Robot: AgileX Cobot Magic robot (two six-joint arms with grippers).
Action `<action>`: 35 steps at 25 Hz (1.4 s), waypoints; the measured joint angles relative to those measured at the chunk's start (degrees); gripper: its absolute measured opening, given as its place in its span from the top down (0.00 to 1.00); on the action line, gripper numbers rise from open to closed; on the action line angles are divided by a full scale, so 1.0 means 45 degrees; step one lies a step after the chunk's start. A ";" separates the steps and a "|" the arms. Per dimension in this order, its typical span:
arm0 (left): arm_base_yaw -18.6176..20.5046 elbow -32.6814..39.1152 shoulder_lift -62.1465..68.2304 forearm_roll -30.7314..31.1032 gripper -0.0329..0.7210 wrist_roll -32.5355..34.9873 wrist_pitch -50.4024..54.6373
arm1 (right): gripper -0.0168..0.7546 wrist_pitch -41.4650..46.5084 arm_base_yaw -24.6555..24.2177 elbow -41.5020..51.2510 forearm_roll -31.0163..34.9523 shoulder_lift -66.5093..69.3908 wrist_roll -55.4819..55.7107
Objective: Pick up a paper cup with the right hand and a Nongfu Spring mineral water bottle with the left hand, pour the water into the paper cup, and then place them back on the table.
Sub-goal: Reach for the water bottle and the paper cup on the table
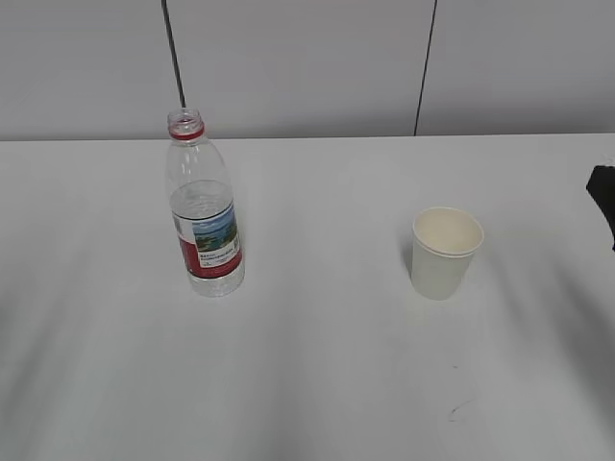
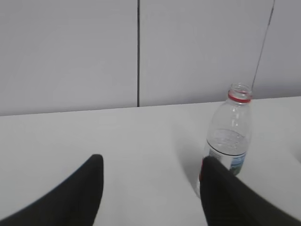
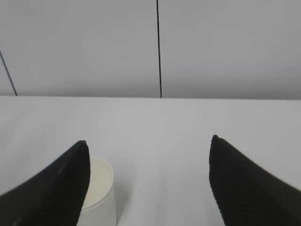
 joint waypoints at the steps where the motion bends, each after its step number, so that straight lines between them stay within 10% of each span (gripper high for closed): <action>1: 0.0000 0.0201 0.0000 -0.0265 0.42 0.0120 -0.0280 | 0.22 -0.0425 0.0000 0.0000 0.0000 0.0068 0.0000; 25: -0.0135 -0.2560 0.5078 -0.0867 0.42 0.0315 -0.3658 | 0.22 -0.1765 -0.0009 0.0000 -0.0056 0.3443 0.0248; 35: -0.3672 -0.2598 0.9704 -0.0368 0.46 -0.0506 -0.7827 | 0.22 -0.3907 -0.0009 -0.0024 -0.0138 0.5503 0.0248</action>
